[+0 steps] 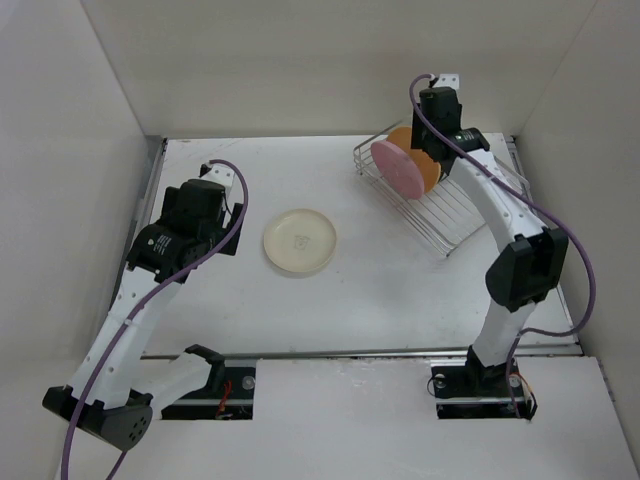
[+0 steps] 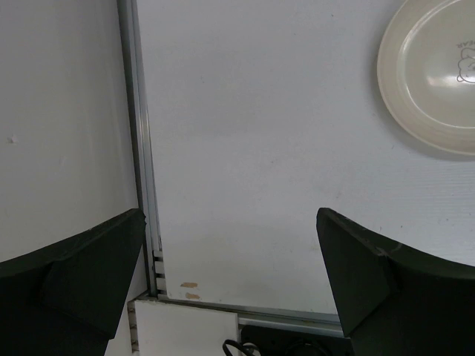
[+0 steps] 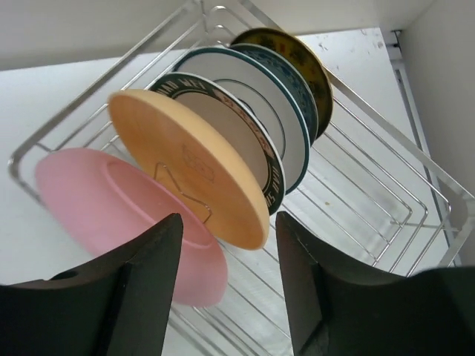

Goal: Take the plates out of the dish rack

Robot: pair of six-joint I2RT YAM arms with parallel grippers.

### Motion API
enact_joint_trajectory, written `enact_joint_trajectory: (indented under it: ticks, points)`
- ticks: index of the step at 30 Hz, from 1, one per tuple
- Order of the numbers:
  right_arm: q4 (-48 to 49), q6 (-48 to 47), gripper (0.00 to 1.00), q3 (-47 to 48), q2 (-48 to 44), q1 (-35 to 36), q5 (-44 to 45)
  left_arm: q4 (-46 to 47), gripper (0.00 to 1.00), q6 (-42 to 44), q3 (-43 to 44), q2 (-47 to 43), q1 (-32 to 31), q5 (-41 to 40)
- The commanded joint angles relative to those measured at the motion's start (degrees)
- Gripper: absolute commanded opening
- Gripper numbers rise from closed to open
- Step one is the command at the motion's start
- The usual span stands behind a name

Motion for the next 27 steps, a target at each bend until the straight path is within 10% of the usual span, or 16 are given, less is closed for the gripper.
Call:
enact_joint_trajectory:
  ticks: [1, 27]
  points:
    - [6.85, -4.59, 0.65, -3.19, -5.09, 0.19, -7.89, 0.59, 1.00, 0.43, -0.19, -0.08, 0.11, -1.00]
    - [7.04, -7.69, 0.72, -5.30, 2.74, 1.33, -9.16, 0.59, 1.00, 0.43, -0.19, -0.08, 0.11, -2.06]
